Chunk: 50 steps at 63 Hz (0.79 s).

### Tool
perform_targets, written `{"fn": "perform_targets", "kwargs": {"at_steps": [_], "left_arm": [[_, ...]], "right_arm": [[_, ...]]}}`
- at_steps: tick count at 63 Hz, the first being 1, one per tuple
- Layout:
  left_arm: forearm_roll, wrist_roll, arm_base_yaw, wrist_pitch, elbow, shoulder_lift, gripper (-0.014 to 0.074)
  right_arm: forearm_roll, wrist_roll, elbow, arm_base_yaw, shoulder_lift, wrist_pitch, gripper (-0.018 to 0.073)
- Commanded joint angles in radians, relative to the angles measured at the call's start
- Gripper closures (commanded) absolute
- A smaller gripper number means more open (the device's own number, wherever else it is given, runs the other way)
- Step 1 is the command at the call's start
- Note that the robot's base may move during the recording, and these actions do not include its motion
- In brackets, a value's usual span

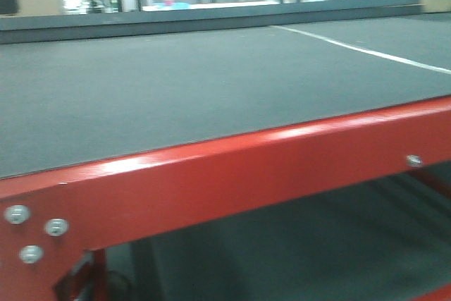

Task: Grab PVC pipe and place in blue bin
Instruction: 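Drive the base away from the table holding both pipe pieces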

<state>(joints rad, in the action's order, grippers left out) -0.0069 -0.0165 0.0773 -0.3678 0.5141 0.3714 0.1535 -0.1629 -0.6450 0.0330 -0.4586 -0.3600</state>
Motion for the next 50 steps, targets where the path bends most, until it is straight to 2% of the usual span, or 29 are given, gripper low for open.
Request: {"fn": "perform_targets", "kwargs": {"at_steps": [1, 50], "left_arm": [[-0.005, 0.003, -0.001, 0.018, -0.001, -0.004, 0.0707], [-0.005, 0.003, -0.001, 0.018, -0.001, -0.004, 0.0707]], "right_arm": [[-0.001, -0.001, 0.000, 0.002, 0.006, 0.030, 0.0728], [-0.001, -0.001, 0.000, 0.002, 0.006, 0.032, 0.0728]]}}
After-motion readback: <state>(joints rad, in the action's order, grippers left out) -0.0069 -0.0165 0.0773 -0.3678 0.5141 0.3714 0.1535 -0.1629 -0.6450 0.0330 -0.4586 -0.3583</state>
